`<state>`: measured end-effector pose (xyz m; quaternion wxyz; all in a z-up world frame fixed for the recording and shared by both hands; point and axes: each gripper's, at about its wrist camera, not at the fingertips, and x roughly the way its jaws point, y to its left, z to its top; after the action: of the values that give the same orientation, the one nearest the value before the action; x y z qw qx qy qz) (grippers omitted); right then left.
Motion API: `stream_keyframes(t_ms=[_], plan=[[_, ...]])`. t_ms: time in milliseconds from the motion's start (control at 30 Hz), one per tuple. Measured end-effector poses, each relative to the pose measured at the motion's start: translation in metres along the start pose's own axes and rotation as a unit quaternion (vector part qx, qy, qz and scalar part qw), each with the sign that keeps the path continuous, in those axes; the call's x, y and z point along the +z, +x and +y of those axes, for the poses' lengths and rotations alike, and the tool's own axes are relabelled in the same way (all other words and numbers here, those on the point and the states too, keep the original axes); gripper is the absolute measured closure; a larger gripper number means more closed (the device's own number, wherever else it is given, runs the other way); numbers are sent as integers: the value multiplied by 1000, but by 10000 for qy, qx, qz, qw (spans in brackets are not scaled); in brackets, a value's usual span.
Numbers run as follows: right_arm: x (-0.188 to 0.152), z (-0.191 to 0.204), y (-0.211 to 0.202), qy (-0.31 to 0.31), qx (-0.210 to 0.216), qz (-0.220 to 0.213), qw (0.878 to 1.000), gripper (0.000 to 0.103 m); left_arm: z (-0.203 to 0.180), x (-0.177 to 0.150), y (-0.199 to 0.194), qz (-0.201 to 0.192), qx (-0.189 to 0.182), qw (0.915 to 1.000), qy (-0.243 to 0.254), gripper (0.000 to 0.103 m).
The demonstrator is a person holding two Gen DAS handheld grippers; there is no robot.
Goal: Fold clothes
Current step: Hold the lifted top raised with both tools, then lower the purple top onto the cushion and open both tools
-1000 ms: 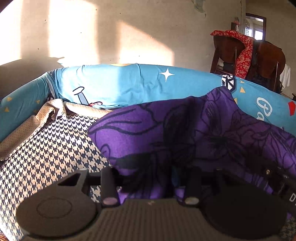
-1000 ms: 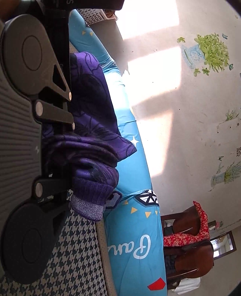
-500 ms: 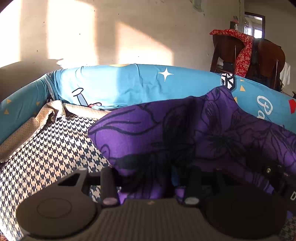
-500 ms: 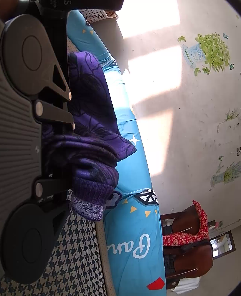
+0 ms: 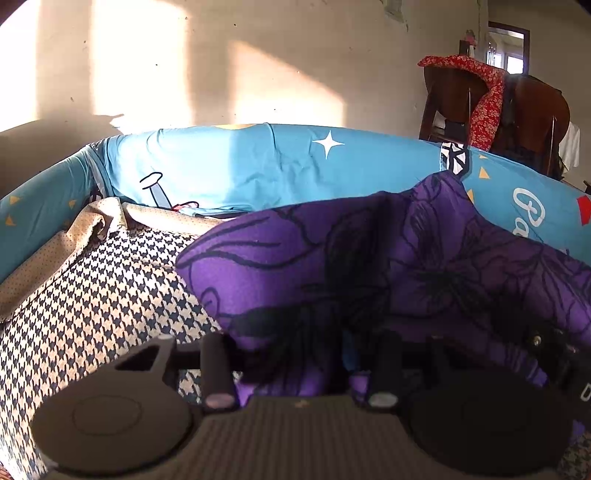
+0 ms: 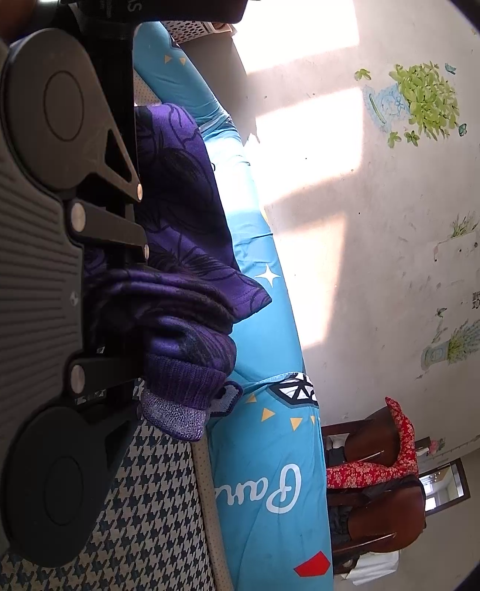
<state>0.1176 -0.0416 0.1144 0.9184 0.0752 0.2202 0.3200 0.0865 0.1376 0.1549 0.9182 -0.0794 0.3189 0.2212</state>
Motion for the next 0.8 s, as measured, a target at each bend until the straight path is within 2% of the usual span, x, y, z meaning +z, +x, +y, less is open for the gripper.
stream_keyframes(t_ms=[800], plan=[[-4, -13, 16, 170, -258, 110, 9995, 82, -16, 4, 24, 52, 65, 9996, 268, 62]])
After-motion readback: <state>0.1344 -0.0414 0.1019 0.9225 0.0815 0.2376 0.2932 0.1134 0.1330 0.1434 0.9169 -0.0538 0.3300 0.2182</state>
